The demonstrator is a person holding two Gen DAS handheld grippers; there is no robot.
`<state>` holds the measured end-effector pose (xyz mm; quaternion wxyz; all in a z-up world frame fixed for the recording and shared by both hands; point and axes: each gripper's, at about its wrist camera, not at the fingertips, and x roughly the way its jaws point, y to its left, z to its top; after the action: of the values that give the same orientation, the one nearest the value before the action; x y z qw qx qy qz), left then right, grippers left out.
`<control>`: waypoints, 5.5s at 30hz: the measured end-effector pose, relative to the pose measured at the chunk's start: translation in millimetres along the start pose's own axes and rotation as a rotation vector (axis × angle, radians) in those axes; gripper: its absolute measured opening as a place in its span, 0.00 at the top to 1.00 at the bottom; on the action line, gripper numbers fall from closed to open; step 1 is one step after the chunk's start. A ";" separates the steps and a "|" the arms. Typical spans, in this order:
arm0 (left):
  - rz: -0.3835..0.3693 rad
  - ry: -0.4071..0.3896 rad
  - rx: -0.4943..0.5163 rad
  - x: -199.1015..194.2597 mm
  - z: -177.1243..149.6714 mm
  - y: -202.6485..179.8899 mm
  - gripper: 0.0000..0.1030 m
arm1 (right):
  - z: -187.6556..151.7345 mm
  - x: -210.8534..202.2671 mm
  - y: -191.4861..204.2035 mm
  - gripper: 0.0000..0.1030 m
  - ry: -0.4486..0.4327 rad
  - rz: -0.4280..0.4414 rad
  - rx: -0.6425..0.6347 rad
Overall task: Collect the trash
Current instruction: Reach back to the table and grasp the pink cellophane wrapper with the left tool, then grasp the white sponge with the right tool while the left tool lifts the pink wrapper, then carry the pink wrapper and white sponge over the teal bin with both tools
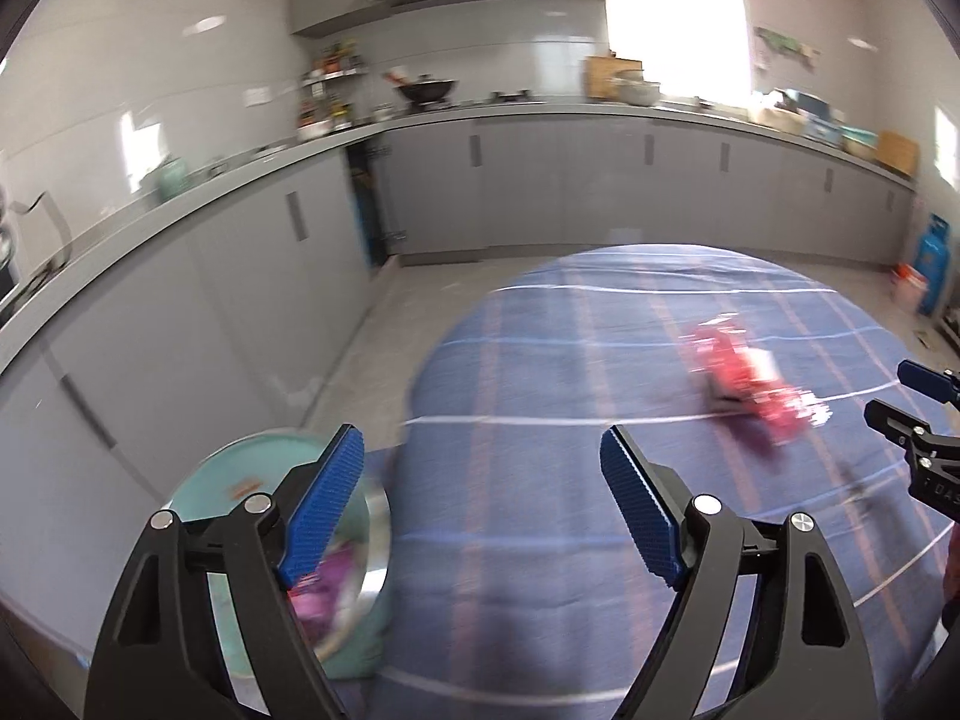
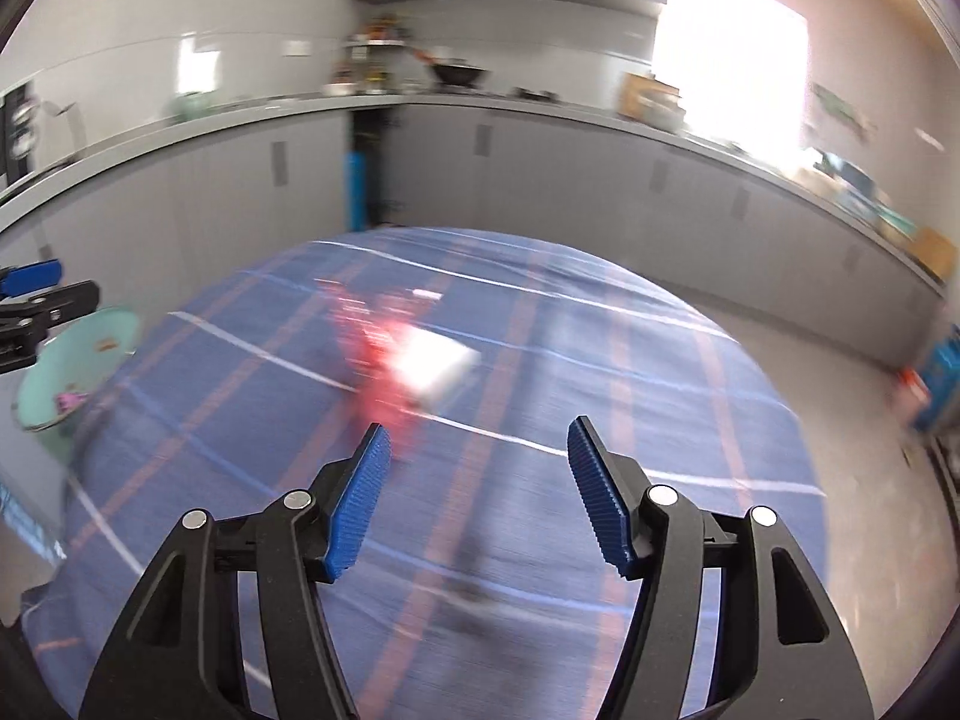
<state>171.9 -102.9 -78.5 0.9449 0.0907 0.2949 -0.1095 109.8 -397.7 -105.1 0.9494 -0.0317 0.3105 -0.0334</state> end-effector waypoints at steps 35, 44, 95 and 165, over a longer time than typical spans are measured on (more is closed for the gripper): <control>-0.236 0.160 0.224 71.6 7.7 -151.4 0.78 | -15.9 8.1 -61.8 0.30 -0.022 -0.074 0.161; -0.149 0.100 0.184 52.3 9.5 -91.0 0.79 | 3.1 28.0 -36.1 0.30 0.020 0.000 0.147; 0.016 0.035 -0.024 -1.5 -10.0 54.1 0.79 | 72.7 54.6 129.4 0.62 -0.009 0.255 -0.080; 0.219 0.053 -0.214 -38.5 -59.1 192.2 0.79 | 75.7 26.5 313.7 0.61 -0.071 0.491 -0.350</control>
<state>159.3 101.4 -83.6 0.9474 0.0240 0.3180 0.0288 189.7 -84.6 -85.1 0.9195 -0.1201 0.2767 0.2521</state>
